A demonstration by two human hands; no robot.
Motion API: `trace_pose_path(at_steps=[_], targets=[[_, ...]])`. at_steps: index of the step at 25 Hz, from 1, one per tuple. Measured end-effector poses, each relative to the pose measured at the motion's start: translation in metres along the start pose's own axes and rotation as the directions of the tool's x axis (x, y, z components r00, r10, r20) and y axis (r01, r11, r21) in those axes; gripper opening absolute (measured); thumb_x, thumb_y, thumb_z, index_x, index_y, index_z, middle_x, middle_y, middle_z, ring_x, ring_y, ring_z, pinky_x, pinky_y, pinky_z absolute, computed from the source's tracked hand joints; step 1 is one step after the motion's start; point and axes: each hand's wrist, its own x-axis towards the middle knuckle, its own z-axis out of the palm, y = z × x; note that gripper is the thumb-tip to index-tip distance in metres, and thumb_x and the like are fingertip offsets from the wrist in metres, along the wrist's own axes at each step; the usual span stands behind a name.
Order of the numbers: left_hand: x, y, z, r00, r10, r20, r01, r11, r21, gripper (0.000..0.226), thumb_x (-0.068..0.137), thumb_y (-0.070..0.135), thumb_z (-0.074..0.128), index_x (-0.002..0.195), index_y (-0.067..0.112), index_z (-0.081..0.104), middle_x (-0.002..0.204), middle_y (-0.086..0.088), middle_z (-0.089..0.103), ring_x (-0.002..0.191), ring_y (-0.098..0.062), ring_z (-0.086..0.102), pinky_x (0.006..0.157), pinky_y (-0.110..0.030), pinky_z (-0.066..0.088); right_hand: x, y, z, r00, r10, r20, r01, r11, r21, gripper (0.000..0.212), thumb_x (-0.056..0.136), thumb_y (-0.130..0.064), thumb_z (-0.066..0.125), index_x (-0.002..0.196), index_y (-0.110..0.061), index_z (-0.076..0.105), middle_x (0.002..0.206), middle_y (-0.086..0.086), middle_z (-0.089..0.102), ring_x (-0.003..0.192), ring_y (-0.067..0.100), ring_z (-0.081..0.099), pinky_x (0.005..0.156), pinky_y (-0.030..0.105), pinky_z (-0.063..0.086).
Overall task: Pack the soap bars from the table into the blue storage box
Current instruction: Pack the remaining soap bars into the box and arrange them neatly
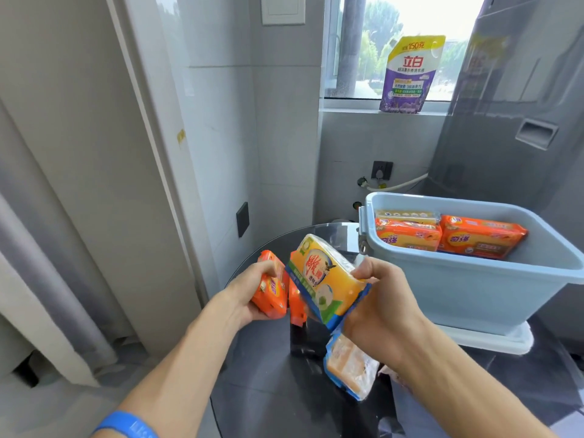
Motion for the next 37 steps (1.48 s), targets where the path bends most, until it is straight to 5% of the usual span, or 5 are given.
trace_pose_path(at_steps=[11, 16, 21, 33, 37], targets=[[-0.053, 0.055, 0.081, 0.888, 0.456, 0.054, -0.359, 0.763, -0.537, 0.034, 0.083, 0.029, 0.070, 0.114, 0.017, 0.064, 0.100, -0.013, 0.076, 0.089, -0.030, 0.075, 0.068, -0.042, 0.062, -0.086, -0.088, -0.017, 0.879, -0.477, 0.029, 0.437, 0.827, 0.355, 0.055, 0.081, -0.023, 0.062, 0.130, 0.002, 0.060, 0.129, 0.027, 0.063, 0.114, 0.051, 0.061, 0.094, 0.051, 0.053], [-0.066, 0.082, 0.140, 0.724, 0.682, 0.108, -0.665, 0.730, -0.156, 0.043, 0.068, 0.029, 0.083, 0.108, 0.021, 0.069, 0.094, -0.001, 0.078, 0.086, -0.020, 0.075, 0.067, -0.036, 0.061, -0.108, -0.127, -0.070, 0.833, -0.494, -0.247, 0.549, 0.795, 0.261, 0.054, 0.082, -0.024, 0.056, 0.129, 0.001, 0.060, 0.121, 0.023, 0.069, 0.091, 0.038, 0.073, 0.068, 0.038, 0.062], [-0.058, 0.107, 0.186, 0.468, 0.751, 0.465, -0.867, 0.286, 0.409, 0.055, 0.066, 0.032, 0.085, 0.113, 0.033, 0.058, 0.101, 0.005, 0.073, 0.088, -0.015, 0.070, 0.077, -0.032, 0.058, -0.108, -0.135, -0.095, 0.780, -0.527, -0.337, 0.560, 0.829, 0.001, 0.056, 0.073, -0.026, 0.070, 0.122, -0.001, 0.064, 0.105, 0.024, 0.074, 0.086, 0.036, 0.074, 0.077, 0.044, 0.060], [-0.015, 0.083, 0.210, 0.723, 0.489, 0.488, -0.514, -0.093, 0.853, 0.053, 0.089, 0.034, 0.067, 0.135, 0.054, 0.049, 0.128, 0.011, 0.060, 0.119, -0.026, 0.046, 0.093, -0.033, 0.031, -0.099, -0.168, -0.127, 0.511, -0.859, -0.034, 0.567, 0.367, -0.738, 0.044, 0.078, -0.019, 0.082, 0.118, -0.031, 0.067, 0.105, 0.001, 0.077, 0.090, 0.020, 0.075, 0.068, 0.038, 0.062], [-0.017, 0.086, 0.213, 0.761, 0.488, 0.428, -0.431, -0.113, 0.895, 0.049, 0.089, 0.016, 0.061, 0.122, 0.052, 0.061, 0.126, 0.010, 0.055, 0.121, -0.020, 0.049, 0.089, -0.033, 0.022, -0.075, -0.212, -0.144, 0.764, -0.639, 0.092, 0.068, -0.062, -0.996, 0.053, 0.073, -0.031, 0.087, 0.116, -0.049, 0.061, 0.107, -0.013, 0.073, 0.095, 0.008, 0.070, 0.084, 0.036, 0.057]])
